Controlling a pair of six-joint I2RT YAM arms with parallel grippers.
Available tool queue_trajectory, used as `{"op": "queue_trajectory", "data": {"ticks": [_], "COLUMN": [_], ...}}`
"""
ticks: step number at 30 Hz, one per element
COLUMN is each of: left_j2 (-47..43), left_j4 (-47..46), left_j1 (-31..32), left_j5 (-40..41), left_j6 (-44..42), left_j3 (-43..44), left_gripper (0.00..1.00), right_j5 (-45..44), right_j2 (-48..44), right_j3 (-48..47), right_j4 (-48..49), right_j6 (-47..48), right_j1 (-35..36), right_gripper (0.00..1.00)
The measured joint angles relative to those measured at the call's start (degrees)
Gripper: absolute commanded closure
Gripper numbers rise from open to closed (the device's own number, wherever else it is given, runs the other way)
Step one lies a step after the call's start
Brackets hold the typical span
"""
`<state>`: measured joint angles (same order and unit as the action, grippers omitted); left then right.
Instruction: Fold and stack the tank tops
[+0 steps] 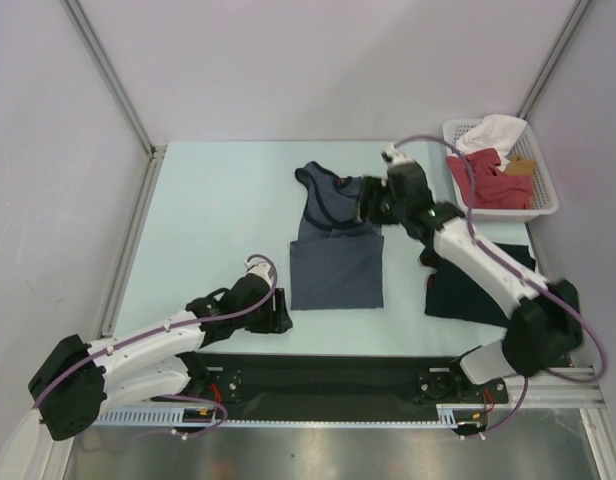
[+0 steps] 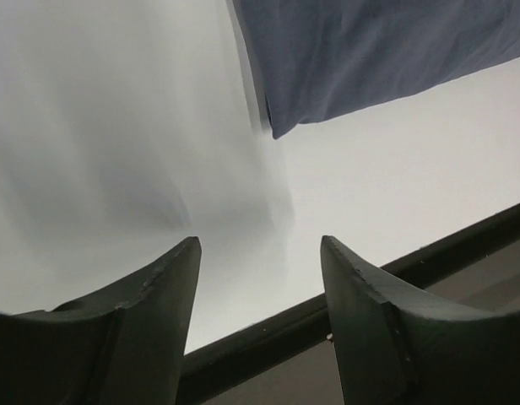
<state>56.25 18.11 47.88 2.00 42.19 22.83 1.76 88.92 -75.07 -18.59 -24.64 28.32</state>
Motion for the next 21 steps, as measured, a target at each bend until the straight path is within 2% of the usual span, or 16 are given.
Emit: {"op": "queue_trajectory", "data": {"ticks": [5, 10, 13, 16, 19, 21], "left_j2": [1.70, 5.09, 7.54, 8.98, 8.87, 9.09], "left_j4": [0.81, -0.70, -1.84, -2.05, -2.58, -2.51], "left_j1": [-0.79, -2.23, -2.75, -3.98, -8.26, -11.54], "left_j5": [0.17, 0.15, -0.35, -0.83, -2.78, -4.17], "left_j6": [-1.27, -2.58, -3.21, -3.91, -5.22, -6.27], "left_j3": [1.70, 2.82, 2.84, 4.17, 5.79, 7.65], "left_gripper": [0.34, 0.34, 0.36, 0.35, 0.40, 0.40], "right_j5": [-0.13, 0.26, 0.26, 0.09, -0.13, 0.55], "right_j2": [-19.10, -28.59, -32.13, -33.64, -33.46, -32.50], "right_j3": [24.83, 42.58, 47.93, 49.46, 49.11, 47.91], "right_j4": [-1.07, -4.04, -4.74, -4.70, -3.54, -3.02], "right_j6": [-3.39, -7.98, -9.94, -10.78, -10.34, -9.86], "right_j1": [1.60, 4.09, 4.59, 4.55, 3.17, 0.66], "right_gripper": [0.32, 0.40, 0.42, 0.41, 0.51, 0.51]}}
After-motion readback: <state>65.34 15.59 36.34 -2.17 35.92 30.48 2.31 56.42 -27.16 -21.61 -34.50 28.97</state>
